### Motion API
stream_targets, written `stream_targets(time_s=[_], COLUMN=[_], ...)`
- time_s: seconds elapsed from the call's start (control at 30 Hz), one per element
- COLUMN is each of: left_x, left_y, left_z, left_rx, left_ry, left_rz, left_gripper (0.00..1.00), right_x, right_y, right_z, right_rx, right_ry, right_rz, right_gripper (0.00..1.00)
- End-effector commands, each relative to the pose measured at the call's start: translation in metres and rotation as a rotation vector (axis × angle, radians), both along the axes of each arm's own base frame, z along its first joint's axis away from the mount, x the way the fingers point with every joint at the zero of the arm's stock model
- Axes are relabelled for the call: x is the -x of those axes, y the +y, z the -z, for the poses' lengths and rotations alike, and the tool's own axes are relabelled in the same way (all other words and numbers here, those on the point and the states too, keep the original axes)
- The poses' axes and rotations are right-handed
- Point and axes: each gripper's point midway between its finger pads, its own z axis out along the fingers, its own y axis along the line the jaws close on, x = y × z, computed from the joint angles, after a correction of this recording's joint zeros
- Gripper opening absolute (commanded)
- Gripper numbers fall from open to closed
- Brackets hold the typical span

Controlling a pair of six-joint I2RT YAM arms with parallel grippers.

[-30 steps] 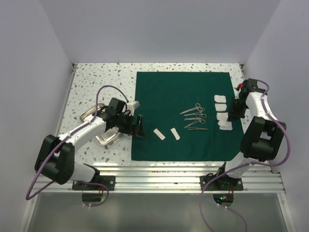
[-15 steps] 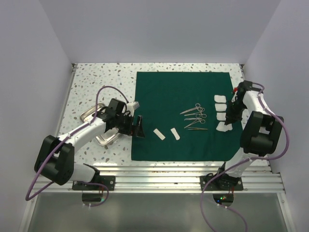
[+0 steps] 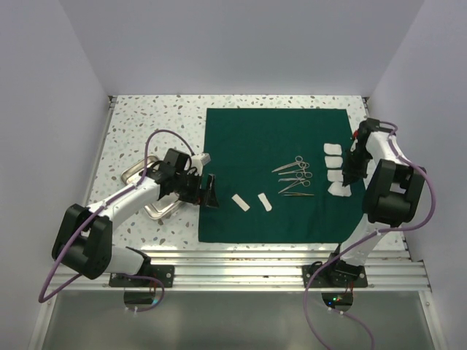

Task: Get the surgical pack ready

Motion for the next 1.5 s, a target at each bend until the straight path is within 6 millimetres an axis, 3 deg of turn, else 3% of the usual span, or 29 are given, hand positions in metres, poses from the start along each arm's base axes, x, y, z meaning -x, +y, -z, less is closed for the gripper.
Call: stream_targets(time_s=[0.0, 0.33, 0.83, 1.03, 1.23, 1.47], left_x=[-0.009, -0.009, -0.008, -0.008, -0.009, -0.008], left_y=[-0.002, -0.001, -0.001, -0.001, -0.002, -0.001], left_z=[-0.007, -0.007, -0.005, -0.004, -0.006, -0.006], left_rx=[0.019, 0.016, 0.013, 0.012, 0.018, 0.018], left_ry=[-0.042, -0.043, -0.039, -0.035, -0.040, -0.042], left_rz=[0.000, -0.002, -0.004, -0.005, -0.003, -0.005], left_gripper=[0.92, 0.93, 0.93, 0.93, 0.93, 0.94], right_x=[-0.003, -0.003, -0.018, -0.020, -0.002, -0.006], right_y=[-0.009, -0.018, -0.025, -0.026, -0.029, -0.027], right_z=[-0.004, 0.005, 0.015, 0.016, 0.008, 0.016], right_rx=[0.044, 0.091, 0.108, 0.117, 0.150, 0.123], right_ry=[0.011, 0.036, 0.025, 0.025, 0.041, 0.038], right_rz=[-0.012, -0.002, 0.002, 0.018, 0.034, 0.023], right_gripper=[0.00, 0.00, 0.01, 0.24, 0.52, 0.58])
